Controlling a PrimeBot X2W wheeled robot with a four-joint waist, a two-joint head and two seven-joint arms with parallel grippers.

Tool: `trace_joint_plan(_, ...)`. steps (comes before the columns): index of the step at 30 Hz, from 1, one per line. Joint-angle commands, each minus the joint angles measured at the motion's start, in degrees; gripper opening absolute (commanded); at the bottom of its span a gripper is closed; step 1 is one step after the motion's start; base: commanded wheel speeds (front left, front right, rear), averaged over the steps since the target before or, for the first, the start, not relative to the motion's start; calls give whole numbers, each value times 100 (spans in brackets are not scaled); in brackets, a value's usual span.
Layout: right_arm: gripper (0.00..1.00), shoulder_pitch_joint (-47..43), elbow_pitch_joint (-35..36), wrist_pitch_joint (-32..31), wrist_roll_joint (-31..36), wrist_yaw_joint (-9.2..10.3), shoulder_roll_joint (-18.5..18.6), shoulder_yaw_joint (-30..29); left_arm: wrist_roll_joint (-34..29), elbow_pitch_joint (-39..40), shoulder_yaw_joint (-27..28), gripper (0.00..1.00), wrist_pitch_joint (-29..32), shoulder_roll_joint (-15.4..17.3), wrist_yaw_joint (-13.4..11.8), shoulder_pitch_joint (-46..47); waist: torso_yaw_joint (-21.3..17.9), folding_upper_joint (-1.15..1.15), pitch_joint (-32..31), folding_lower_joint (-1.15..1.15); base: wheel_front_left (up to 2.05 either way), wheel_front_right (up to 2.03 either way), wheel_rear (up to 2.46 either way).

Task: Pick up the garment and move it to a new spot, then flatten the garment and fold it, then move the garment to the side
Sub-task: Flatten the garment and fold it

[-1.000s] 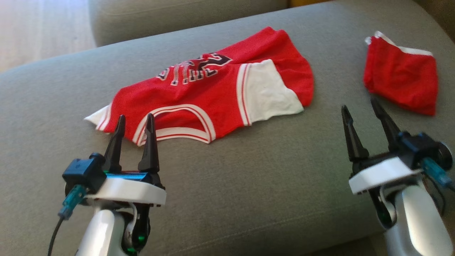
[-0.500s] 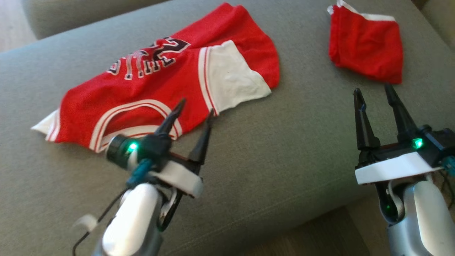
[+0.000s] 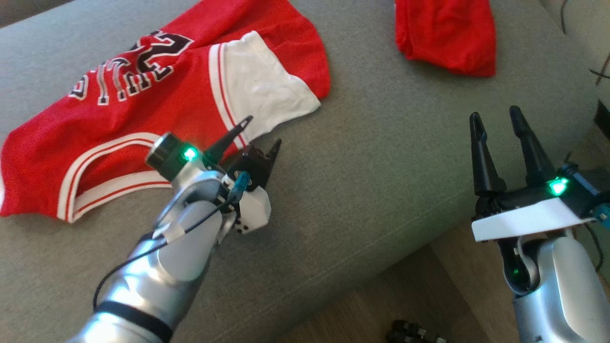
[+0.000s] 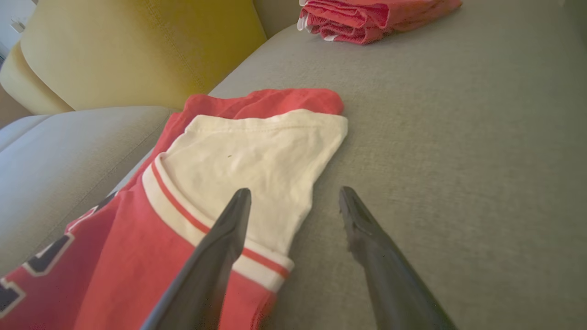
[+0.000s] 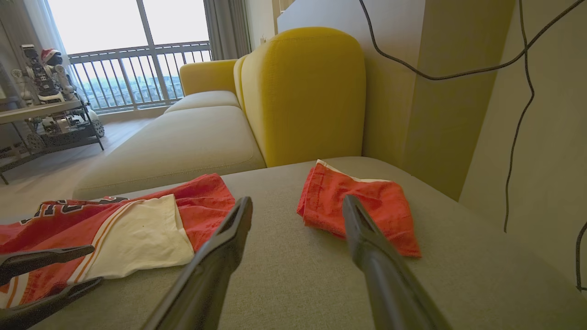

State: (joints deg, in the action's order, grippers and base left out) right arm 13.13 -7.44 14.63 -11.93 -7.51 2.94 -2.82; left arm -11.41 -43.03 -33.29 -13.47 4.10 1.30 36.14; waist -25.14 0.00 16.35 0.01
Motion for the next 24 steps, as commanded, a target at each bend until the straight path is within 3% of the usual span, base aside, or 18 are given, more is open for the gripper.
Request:
trace_joint_plan(1, 100, 191, 152, 37, -69, 2, -6, 121, -115, -24, 85, 100, -40, 126, -110, 378, -108, 0, 95, -1, 0, 0, 0)
trace_joint_plan(7, 100, 208, 96, 37, -165, 2, -6, 68, -223, -802, -23, 100, -84, 142, -278, 695, -160, 0, 134, -1, 0, 0, 0)
trace_joint_plan(8, 100, 210, 94, 37, -186, 2, -6, 48, -195, -873, -21, 43, -95, 133, -287, 716, -146, 0, 133, -1, 0, 0, 0)
trace_joint_plan(9, 100, 210, 97, 37, -216, 2, -6, 20, -130, -911, 2, 0, -108, 116, -284, 723, -119, 0, 132, -1, 0, 0, 0)
trace_joint_plan(14, 100, 205, 53, 37, -261, 2, -6, -43, 254, -481, 91, 0, -147, 64, -248, 651, 99, 0, 35, -1, 0, 0, 0)
trace_joint_plan(24, 100, 149, -129, 37, -193, 2, -6, -161, 784, 1978, 18, 0, -151, 708, -303, -366, 868, 0, -435, -1, 0, 0, 0)
